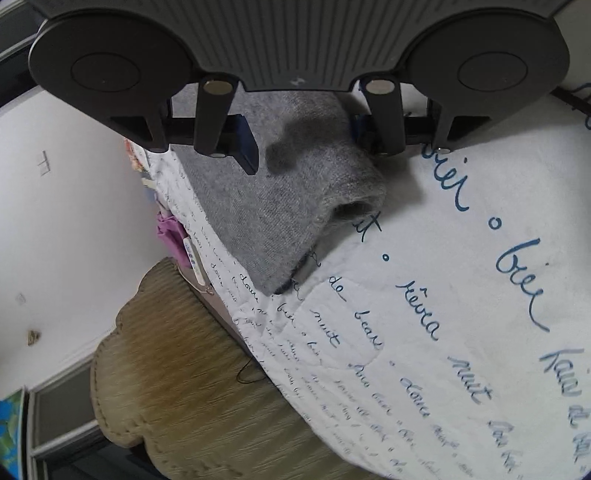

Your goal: Fold small clothes

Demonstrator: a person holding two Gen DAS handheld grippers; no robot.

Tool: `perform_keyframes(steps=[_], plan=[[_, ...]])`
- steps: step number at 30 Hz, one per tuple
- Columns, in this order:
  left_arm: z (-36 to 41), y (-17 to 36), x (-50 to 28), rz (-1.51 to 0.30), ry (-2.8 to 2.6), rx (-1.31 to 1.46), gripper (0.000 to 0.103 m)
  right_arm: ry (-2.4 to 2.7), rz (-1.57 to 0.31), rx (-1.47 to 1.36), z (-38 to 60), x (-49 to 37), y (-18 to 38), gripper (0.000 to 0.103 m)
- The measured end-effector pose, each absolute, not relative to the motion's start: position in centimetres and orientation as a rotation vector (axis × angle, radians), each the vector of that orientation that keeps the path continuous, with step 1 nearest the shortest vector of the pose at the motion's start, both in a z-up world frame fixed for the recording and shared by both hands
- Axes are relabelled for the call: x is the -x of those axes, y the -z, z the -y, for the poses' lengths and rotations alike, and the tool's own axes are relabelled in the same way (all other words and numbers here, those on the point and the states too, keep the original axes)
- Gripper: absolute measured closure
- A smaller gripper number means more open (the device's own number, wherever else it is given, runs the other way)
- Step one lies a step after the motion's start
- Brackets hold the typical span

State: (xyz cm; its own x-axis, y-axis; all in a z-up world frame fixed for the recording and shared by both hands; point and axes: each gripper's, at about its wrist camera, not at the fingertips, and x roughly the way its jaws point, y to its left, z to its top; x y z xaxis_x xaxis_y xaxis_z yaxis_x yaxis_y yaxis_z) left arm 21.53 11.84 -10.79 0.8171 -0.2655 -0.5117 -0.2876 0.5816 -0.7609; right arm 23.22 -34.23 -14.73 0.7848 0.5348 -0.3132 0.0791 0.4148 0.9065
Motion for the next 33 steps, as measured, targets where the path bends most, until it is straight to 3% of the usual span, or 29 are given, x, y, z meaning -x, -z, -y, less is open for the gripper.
perform_keyframes(steps=[6,11,12,13,25,33], plan=[[-12.1,11.0,-21.7,-0.64,-0.025,1.033,0.056,-0.286,-0.658,-1.11,33.5,-24.1,14.3,0.058],[-11.4,10.5,-22.4,-0.656,-0.055,0.988,0.056,-0.211,-0.717,-1.017,32.5,-25.0,13.8,0.087],[-11.2,10.3,-22.7,-0.667,-0.062,0.958,0.068,-0.201,-0.719,-1.01,32.3,-25.1,13.8,0.089],[-10.9,10.1,-23.1,-0.694,-0.082,0.913,0.093,-0.195,-0.715,-1.004,32.3,-25.1,13.7,0.09],[-10.0,3.6,-22.3,-0.667,-0.002,0.806,0.096,-0.298,-0.583,-0.996,32.8,-24.4,8.1,0.092],[-11.0,0.5,-17.1,-0.665,0.09,0.835,0.098,-0.378,-0.543,-1.002,33.9,-20.5,5.0,0.092]])
